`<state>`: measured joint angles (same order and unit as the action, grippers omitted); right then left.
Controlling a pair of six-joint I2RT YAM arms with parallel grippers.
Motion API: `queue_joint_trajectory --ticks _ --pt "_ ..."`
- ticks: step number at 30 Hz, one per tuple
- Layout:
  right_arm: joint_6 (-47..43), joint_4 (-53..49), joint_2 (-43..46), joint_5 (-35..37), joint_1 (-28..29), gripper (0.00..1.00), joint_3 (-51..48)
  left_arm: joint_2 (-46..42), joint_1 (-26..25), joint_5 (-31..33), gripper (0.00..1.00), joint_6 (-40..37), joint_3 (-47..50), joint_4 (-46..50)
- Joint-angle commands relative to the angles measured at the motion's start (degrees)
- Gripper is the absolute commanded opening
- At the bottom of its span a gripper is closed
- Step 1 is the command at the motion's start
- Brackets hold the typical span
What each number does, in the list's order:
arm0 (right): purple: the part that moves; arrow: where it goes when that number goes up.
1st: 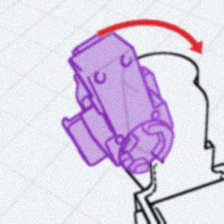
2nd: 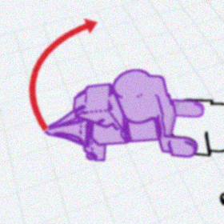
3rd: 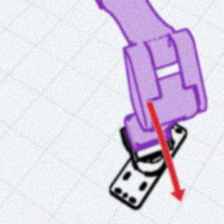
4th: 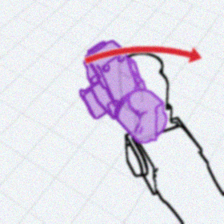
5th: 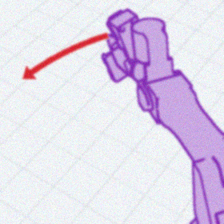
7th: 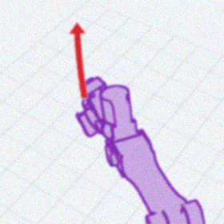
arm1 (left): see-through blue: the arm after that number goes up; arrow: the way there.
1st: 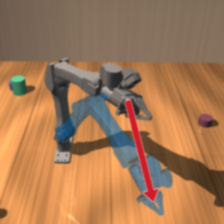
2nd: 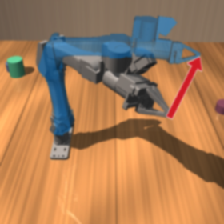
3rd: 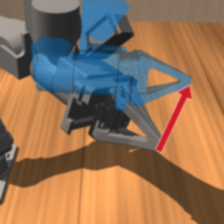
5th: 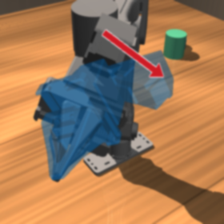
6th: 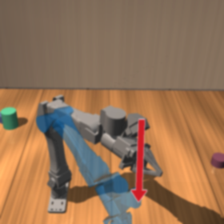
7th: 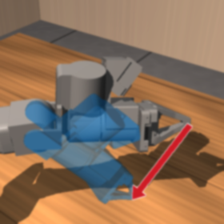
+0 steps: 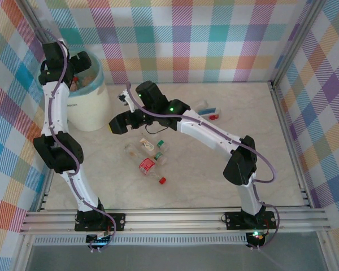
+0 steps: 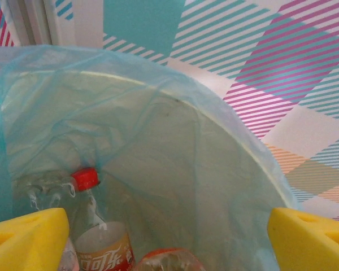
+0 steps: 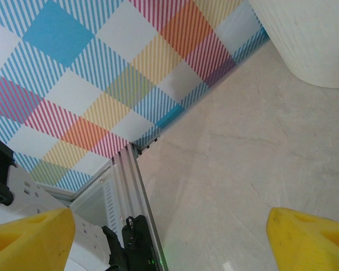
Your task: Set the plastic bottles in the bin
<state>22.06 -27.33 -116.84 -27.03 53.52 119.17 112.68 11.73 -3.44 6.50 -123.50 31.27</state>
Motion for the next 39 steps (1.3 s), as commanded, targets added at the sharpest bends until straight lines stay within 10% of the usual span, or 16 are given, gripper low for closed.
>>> queue_joint_trajectory --ticks 1,12,25,39 --pt "-0.4 -0.8 2.5 0.3 0.5 0.88 -0.4 -4.2 0.1 -1.7 0.9 -0.8 -1.3 -1.4" --pt "-12.7 -10.4 6.2 9.5 0.4 0.89 -1.9 -13.4 -3.2 -1.3 0.86 1.1 0.4 2.7" --pt "-12.1 -8.9 11.0 12.7 5.4 0.74 -25.7 -42.6 -21.0 5.4 0.86 4.8 39.8 -3.1" --pt "-8.1 -8.9 2.8 24.9 8.8 0.87 -28.3 -61.0 -22.5 8.5 0.87 6.2 59.9 1.9"
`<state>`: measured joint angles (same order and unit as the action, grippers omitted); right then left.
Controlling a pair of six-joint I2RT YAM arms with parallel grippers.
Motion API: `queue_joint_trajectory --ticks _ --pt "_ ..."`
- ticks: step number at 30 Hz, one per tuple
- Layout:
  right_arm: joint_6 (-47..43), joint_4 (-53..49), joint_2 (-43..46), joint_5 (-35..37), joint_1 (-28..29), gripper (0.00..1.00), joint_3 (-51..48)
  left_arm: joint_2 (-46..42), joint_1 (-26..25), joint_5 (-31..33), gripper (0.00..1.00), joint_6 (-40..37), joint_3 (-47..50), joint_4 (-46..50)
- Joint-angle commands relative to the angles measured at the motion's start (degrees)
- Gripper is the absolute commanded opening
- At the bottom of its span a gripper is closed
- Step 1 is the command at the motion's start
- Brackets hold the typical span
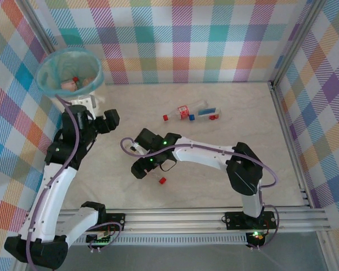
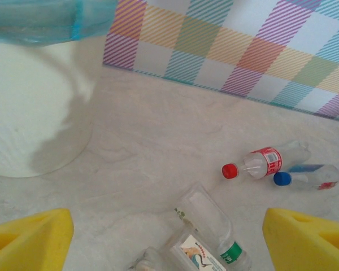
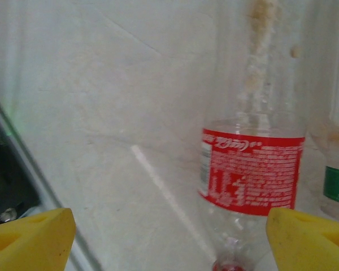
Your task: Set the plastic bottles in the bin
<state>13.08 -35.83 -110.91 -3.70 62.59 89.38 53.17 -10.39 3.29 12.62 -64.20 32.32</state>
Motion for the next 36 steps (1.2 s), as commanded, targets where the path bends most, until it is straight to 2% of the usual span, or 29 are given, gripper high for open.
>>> queue_joint_trajectory --ticks 1,13,21,30,36 --pt "0.6 -0.4 -4.1 1.3 -0.2 0.87 1.9 -1.7 -0.4 1.9 0.87 -0.3 0.6 1.4" --pt "-0.8 -1.4 -12.0 0.3 0.2 0.81 6.9 -2.4 -0.4 3.9 0.88 -0.8 -0.4 2.2" --pt "-0.9 -2.3 -13.2 0.7 0.2 0.82 8.9 -1.9 -0.4 4.5 0.88 -0.5 -1.5 2.4" --pt "-0.8 -1.8 -12.8 0.2 0.2 0.67 8.6 -1.7 -0.4 4.8 0.88 -0.1 -2.4 3.2" --pt "-1.2 -1.8 -15.4 0.3 0.2 0.76 10.0 -1.5 -0.4 4.9 0.88 0.3 -2.4 3.3"
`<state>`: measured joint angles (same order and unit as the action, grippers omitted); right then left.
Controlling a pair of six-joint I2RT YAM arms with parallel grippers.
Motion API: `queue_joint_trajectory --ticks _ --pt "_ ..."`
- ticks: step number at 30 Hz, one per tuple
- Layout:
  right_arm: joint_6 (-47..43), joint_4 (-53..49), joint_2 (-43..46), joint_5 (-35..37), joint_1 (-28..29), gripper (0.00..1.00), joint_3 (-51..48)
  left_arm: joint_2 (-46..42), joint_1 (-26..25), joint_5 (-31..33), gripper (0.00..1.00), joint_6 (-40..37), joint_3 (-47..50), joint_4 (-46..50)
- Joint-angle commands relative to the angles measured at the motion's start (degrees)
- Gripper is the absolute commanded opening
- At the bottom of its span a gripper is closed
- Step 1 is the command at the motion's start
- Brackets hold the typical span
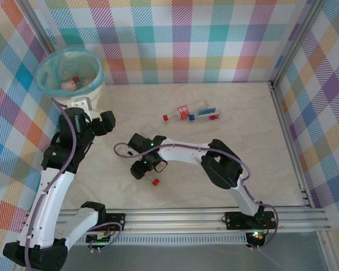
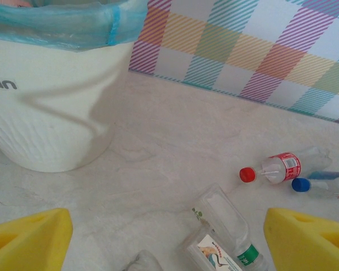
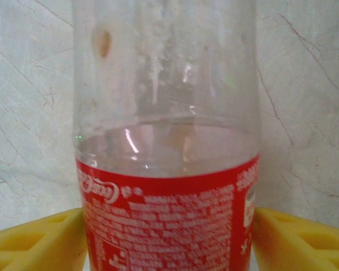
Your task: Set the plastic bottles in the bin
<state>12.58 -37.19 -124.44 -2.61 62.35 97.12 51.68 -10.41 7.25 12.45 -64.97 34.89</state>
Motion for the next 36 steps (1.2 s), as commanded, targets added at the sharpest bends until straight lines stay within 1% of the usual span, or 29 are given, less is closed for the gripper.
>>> queue_joint_trajectory --ticks 1,4,10,16,22,24,26,27,31,32,36 --pt "-0.6 -0.3 -2.5 -0.8 0.4 0.77 2.5 -0.1 -0.4 0.9 0.88 0.6 -1.6 0.7" --pt "-0.6 -0.8 -4.0 -0.9 0.4 0.77 3.6 0.0 -0.3 1.1 0.88 0.7 -1.6 0.9" --pt "-0.8 -1.0 -2.5 -0.9 0.4 0.67 3.5 -0.1 -0.4 1.4 0.88 0.6 -2.5 1.6" --pt "-0.6 0.1 4.9 -2.7 0.4 0.63 1.4 0.0 -0.4 0.9 0.88 0.8 -5.1 2.5" --pt "-0.6 1.9 13.8 -3.6 -0.2 0.62 -0.8 0.8 -0.4 -2.8 0.89 1.6 -9.1 4.0" --pt "-0.8 2.4 16.3 -3.4 -1.0 0.61 -1.3 1.6 -0.4 -5.5 0.89 1.9 -11.0 4.7" --pt "-1.0 3.6 19.0 -3.9 -2.3 0.62 -2.2 2.4 -0.4 -10.5 0.89 2.6 -12.5 4.3" --pt "-1.0 4.5 20.2 -4.6 -3.0 0.62 -2.7 2.7 -0.4 -13.5 0.89 3.0 -12.8 3.6" --pt "-1.1 9.1 25.5 -5.2 -5.6 0.61 -5.7 4.7 -0.5 -29.3 0.89 7.0 -13.0 -0.7" --pt "-1.1 10.1 26.7 -5.0 -6.1 0.61 -6.3 5.2 -0.6 -31.8 0.9 8.4 -12.8 -1.8" --pt "-0.4 14.7 30.4 -4.4 -7.6 0.62 -9.5 6.7 -0.8 -35.2 0.92 11.7 -12.2 -3.1"
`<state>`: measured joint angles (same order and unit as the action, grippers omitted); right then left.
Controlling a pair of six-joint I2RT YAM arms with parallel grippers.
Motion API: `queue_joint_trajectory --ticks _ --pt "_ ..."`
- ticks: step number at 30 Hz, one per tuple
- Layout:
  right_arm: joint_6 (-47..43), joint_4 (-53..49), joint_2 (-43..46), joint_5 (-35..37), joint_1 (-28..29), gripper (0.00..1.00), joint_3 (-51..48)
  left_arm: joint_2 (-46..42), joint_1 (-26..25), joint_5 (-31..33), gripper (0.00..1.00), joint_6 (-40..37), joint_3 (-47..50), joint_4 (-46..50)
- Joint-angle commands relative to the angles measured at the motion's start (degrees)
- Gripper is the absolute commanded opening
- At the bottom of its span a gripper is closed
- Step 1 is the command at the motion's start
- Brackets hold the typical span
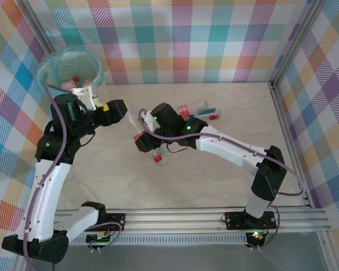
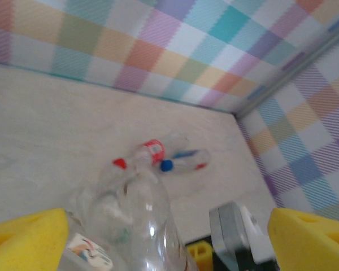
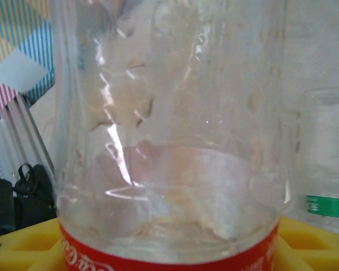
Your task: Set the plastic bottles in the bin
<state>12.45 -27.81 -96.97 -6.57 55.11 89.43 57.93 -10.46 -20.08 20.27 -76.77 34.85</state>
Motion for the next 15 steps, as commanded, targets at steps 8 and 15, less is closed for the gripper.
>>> queue_joint_trajectory --ticks 8,15 --pt "0.4 13.3 8.0 -3.3 -0.5 0.62 -6.8 4.3 -2.2 -14.5 0.92 5.6 0.8 -2.2" --pt "-1.0 17.7 9.6 -9.3 -0.5 0.62 -9.0 4.6 -2.7 -11.4 0.89 5.5 1.0 -3.4"
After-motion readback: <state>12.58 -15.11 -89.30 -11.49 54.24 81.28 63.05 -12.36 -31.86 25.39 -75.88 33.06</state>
